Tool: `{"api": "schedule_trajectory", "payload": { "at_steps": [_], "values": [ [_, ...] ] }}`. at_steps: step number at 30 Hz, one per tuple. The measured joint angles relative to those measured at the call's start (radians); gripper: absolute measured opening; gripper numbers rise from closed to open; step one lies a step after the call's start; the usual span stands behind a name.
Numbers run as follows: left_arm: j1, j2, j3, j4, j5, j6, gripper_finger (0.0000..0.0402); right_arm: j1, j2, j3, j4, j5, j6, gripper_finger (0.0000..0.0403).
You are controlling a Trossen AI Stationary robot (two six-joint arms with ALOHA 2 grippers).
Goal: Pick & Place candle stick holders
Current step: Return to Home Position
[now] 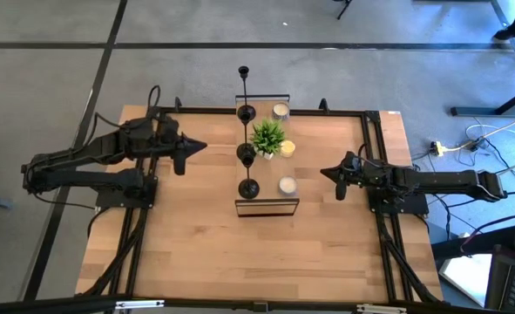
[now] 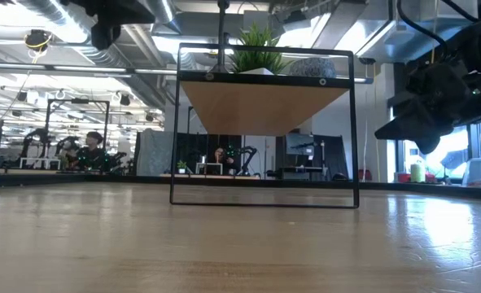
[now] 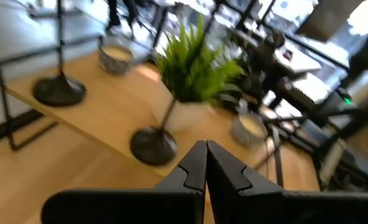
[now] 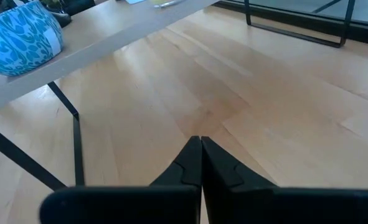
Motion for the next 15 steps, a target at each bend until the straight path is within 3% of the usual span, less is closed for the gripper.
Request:
{"api": "schedule_trajectory", "payload": {
  "at_steps": [11, 15],
  "values": [
    [0.000, 0.000, 0.000, -0.054, 0.217, 0.018, 0.0002, 0.000, 0.000, 0.000, 0.000, 0.000, 0.000, 0.0000],
    [-0.025, 0.000, 0.000, -0.039, 0.212, 0.105, 0.0002, 0.000, 0.000, 0.000, -0.001, 0.000, 0.000, 0.0000]
  ]
}}
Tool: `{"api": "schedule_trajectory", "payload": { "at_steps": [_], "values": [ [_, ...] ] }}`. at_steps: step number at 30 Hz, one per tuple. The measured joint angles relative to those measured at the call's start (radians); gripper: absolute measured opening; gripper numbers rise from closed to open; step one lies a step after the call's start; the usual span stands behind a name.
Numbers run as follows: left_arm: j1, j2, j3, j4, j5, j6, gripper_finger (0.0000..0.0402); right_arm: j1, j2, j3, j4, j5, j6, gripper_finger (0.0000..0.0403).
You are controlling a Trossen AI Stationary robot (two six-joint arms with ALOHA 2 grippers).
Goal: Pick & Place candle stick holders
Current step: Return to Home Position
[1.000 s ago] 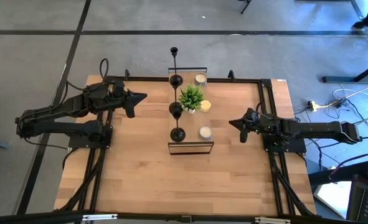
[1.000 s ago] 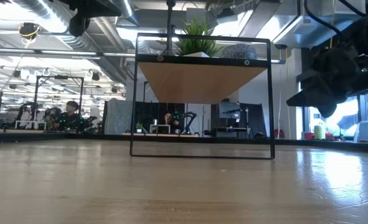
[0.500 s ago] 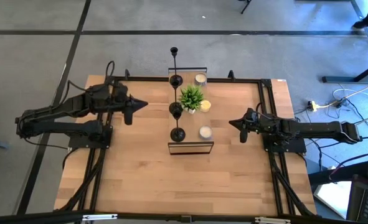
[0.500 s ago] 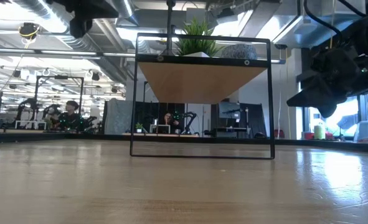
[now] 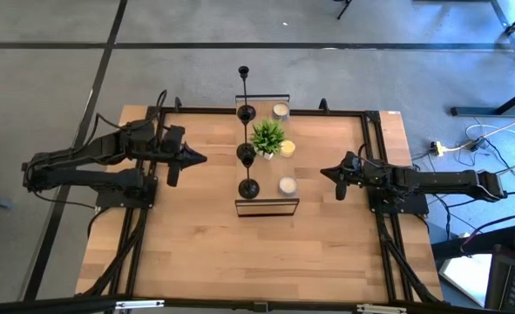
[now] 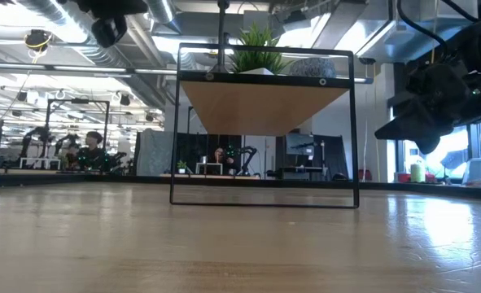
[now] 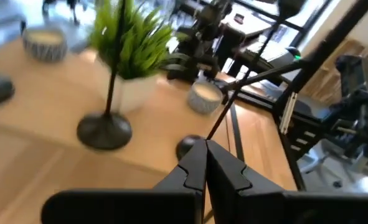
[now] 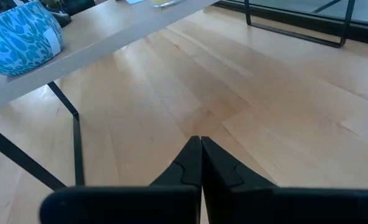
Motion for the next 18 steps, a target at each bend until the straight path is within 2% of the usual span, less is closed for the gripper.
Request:
{"api": "schedule_trajectory", "payload": {
  "at_steps": [10, 18],
  "values": [
    [-0.101, -0.049, 0.000, 0.155, -0.215, 0.169, 0.0002, 0.000, 0.000, 0.000, 0.000, 0.000, 0.000, 0.0000],
    [-0.290, -0.145, -0.001, 0.141, -0.423, 0.244, 0.0002, 0.000, 0.000, 0.000, 0.000, 0.000, 0.000, 0.0000]
  ]
}}
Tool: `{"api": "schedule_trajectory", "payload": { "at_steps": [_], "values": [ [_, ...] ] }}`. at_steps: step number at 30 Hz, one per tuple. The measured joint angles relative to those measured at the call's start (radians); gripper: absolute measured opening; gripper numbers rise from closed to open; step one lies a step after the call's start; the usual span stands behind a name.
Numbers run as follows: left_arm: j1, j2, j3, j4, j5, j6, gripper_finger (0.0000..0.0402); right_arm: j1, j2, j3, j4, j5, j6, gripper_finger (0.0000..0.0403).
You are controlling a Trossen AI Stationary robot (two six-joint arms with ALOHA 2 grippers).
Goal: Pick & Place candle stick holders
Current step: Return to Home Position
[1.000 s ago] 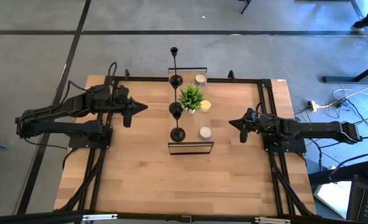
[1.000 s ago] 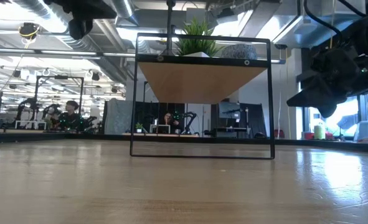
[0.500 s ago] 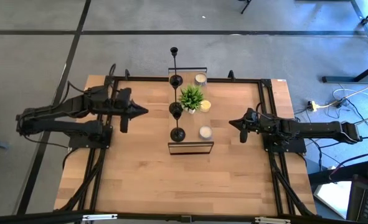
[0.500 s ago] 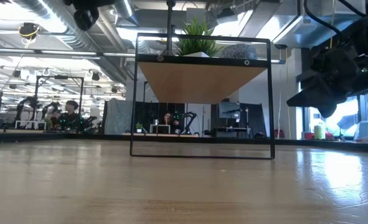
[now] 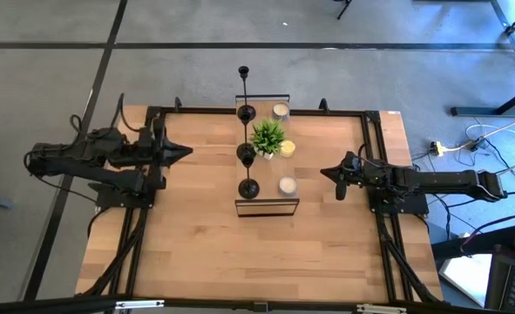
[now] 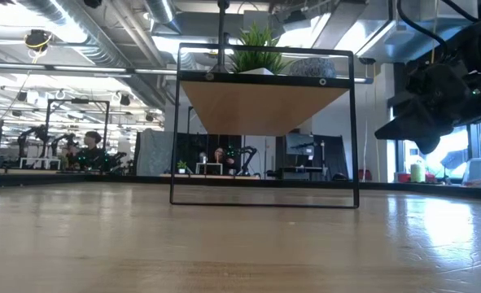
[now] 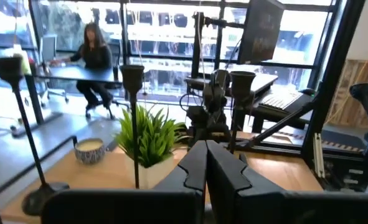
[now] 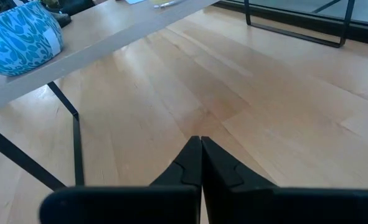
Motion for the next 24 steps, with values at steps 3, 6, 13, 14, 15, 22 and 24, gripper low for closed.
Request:
{"api": "schedule_trajectory", "payload": {
  "at_steps": [3, 6, 13, 14, 15, 22, 24],
  "values": [
    [-0.051, -0.011, 0.000, -0.001, -0.041, 0.026, 0.0002, 0.000, 0.000, 0.000, 0.000, 0.000, 0.000, 0.0000],
    [-0.083, -0.013, -0.016, 0.025, -0.008, 0.037, 0.0002, 0.000, 0.000, 0.000, 0.000, 0.000, 0.000, 0.0000],
    [-0.100, -0.054, -0.280, 0.320, 0.007, -0.034, 0.0002, 0.000, 0.000, 0.000, 0.000, 0.000, 0.000, 0.0000],
    [-0.100, -0.061, -0.321, 0.368, -0.003, -0.041, 0.0002, 0.000, 0.000, 0.000, 0.000, 0.000, 0.000, 0.0000],
    [-0.101, -0.066, -0.354, 0.416, -0.010, -0.043, 0.0002, 0.000, 0.000, 0.000, 0.000, 0.000, 0.000, 0.0000],
    [-0.111, -0.103, -0.403, 0.540, -0.012, -0.049, 0.0002, 0.000, 0.000, 0.000, 0.000, 0.000, 0.000, 0.0000],
    [-0.111, -0.110, -0.403, 0.537, -0.012, -0.049, 0.0002, 0.000, 0.000, 0.000, 0.000, 0.000, 0.000, 0.0000]
  ]
}}
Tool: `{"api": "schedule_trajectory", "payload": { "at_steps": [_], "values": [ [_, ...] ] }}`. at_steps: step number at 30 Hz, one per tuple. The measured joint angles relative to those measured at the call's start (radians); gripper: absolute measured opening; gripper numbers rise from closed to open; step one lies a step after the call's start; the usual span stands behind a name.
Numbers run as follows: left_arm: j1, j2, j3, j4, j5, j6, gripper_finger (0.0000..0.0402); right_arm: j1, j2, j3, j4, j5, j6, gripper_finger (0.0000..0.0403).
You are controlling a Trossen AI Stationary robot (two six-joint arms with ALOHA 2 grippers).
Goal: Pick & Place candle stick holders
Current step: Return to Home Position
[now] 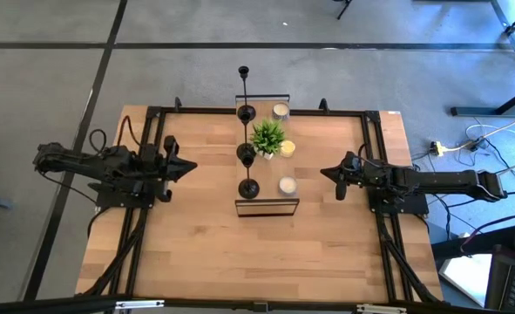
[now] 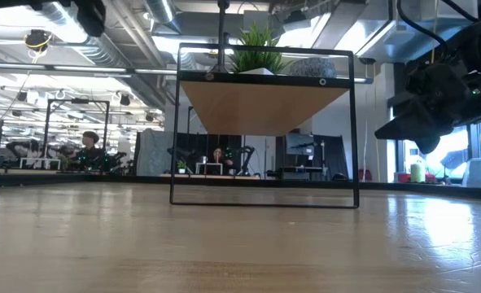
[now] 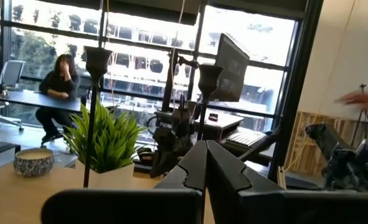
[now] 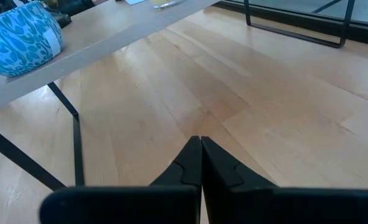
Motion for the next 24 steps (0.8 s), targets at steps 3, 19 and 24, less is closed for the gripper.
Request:
{"api": "schedule_trajectory", "payload": {
  "at_steps": [3, 19, 24],
  "values": [
    [0.000, -0.006, 0.000, -0.005, 0.000, 0.019, 0.0002, 0.000, 0.000, 0.000, 0.000, 0.000, 0.000, 0.0001],
    [0.001, -0.004, 0.000, -0.008, -0.008, -0.004, 0.0002, -0.001, -0.186, 0.002, 0.001, 0.000, 0.000, 0.0001],
    [0.001, -0.004, 0.000, -0.010, -0.007, -0.018, 0.0002, -0.001, -0.230, 0.002, 0.002, 0.000, 0.000, 0.0001]
  ]
}}
